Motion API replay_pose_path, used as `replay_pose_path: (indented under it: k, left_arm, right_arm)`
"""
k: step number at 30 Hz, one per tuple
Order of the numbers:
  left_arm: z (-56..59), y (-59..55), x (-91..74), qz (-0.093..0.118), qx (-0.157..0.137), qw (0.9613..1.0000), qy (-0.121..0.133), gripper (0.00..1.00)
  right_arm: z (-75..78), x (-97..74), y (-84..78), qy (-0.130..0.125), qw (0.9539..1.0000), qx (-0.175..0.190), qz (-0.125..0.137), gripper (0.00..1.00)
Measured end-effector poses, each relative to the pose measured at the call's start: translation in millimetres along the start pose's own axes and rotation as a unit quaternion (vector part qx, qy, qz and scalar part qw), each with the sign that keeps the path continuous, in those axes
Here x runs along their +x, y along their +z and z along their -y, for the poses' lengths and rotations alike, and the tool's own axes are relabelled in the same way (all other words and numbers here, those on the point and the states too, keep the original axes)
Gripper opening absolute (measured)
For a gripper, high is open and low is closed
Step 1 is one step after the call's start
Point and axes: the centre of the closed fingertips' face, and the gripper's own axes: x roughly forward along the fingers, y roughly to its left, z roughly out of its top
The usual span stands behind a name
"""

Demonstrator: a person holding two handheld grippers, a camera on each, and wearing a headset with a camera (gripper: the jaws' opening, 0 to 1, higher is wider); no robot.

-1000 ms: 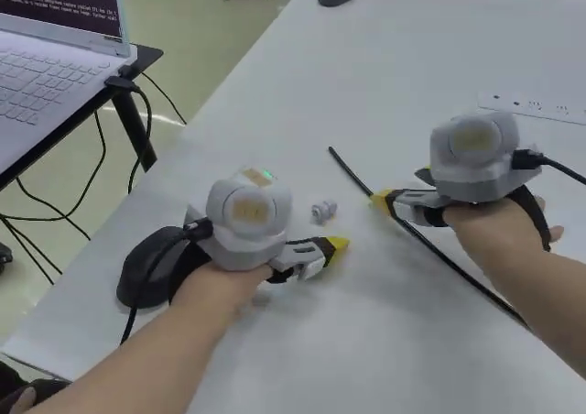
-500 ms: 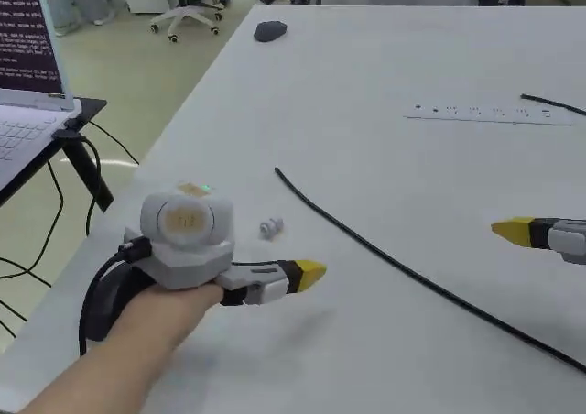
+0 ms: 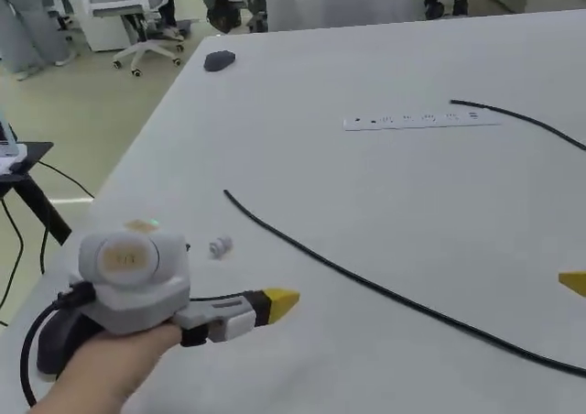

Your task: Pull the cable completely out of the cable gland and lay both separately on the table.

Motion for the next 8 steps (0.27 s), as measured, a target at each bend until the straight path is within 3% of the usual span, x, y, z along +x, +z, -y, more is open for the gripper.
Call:
replay_pose_path:
  k: [8]
  left_arm:
    - [6.5,-0.6,-1.1,-0.011,0.003,0.9998,0.015,1.0]
  right_arm:
    - [9.7,-14.9,-12.3,0.007,0.9998,0.016,-0.006,0.99]
